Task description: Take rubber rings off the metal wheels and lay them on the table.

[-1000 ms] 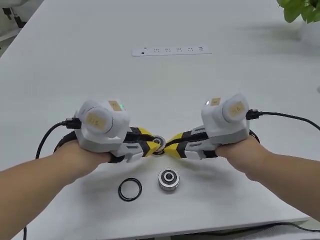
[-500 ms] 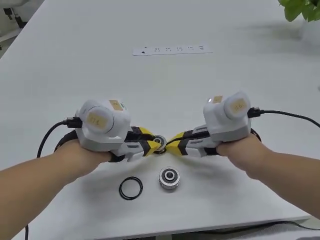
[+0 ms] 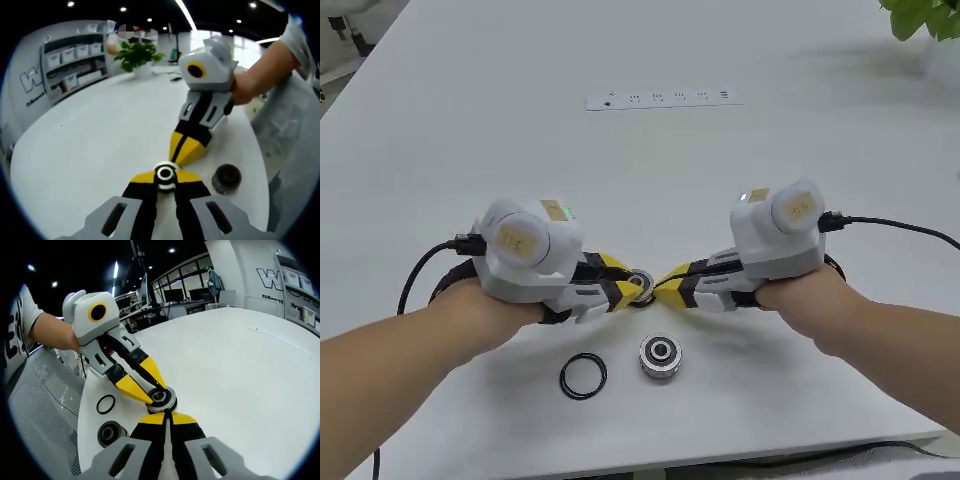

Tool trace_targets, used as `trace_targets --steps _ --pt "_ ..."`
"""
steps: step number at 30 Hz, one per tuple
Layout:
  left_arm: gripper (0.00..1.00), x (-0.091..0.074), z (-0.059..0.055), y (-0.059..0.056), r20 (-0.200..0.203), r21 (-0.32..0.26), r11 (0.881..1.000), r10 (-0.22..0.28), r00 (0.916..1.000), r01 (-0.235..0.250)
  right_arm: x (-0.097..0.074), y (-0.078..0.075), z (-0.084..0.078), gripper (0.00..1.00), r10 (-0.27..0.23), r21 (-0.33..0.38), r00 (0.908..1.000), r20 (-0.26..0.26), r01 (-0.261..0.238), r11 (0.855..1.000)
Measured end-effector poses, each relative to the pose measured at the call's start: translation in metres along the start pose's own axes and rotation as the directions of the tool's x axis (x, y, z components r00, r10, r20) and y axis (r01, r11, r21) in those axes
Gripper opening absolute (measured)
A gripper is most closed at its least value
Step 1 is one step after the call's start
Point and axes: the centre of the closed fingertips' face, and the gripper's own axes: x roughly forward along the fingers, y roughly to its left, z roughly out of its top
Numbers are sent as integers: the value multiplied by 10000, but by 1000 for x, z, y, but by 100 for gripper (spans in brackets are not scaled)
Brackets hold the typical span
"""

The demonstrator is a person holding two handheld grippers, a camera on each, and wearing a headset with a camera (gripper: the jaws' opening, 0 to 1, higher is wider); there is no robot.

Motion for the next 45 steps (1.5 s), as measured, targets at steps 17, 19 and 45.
trace_targets --steps 17,19,45 --pt "12 -1 -1 0 -261 146 9999 24 9997 -21 -5 0 7 0 -127 558 9993 357 107 9984" --pt "12 -2 -1 -1 -290 170 9999 27 9996 -22 -6 -1 11 0 -166 809 9981 586 119 9966" --pt "13 1 2 -4 -876 392 9992 -41 9962 76 -7 -4 11 0 -123 1249 9972 731 31 9922"
